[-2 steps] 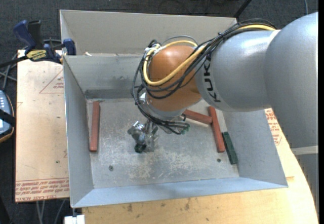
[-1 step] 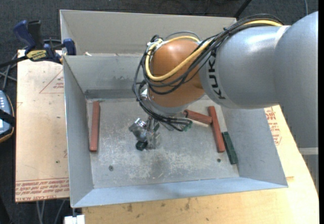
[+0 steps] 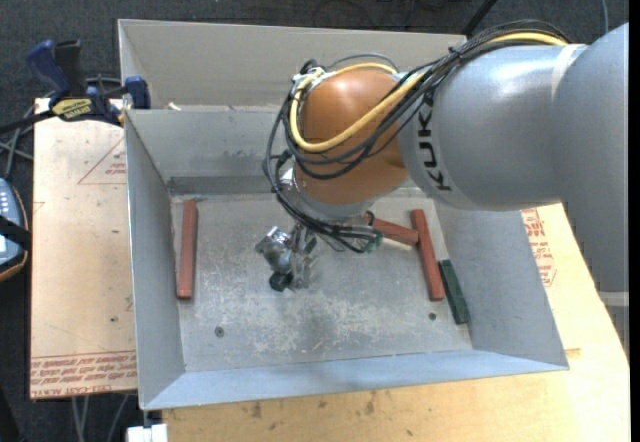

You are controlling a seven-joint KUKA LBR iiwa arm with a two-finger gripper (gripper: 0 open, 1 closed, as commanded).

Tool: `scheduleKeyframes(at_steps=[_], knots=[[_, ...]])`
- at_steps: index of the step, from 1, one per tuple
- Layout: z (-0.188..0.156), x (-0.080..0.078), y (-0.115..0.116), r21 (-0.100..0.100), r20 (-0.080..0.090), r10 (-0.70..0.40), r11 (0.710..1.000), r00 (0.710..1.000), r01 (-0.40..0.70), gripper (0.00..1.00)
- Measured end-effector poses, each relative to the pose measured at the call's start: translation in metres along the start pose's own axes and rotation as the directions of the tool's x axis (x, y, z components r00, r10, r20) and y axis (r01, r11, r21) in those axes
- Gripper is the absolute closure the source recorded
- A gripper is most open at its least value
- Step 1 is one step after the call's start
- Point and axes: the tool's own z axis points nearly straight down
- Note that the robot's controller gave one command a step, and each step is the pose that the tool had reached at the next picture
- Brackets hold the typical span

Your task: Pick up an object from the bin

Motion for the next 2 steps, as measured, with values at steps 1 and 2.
scheduleKeyframes(at_steps=[1, 2], knots=[[-0.012, 0.000, 0.000, 0.000, 0.000, 0.001, 1.000, 1.000, -0.001, 1.00], [-0.022, 0.000, 0.000, 0.000, 0.000, 0.001, 1.000, 1.000, -0.001, 1.00]])
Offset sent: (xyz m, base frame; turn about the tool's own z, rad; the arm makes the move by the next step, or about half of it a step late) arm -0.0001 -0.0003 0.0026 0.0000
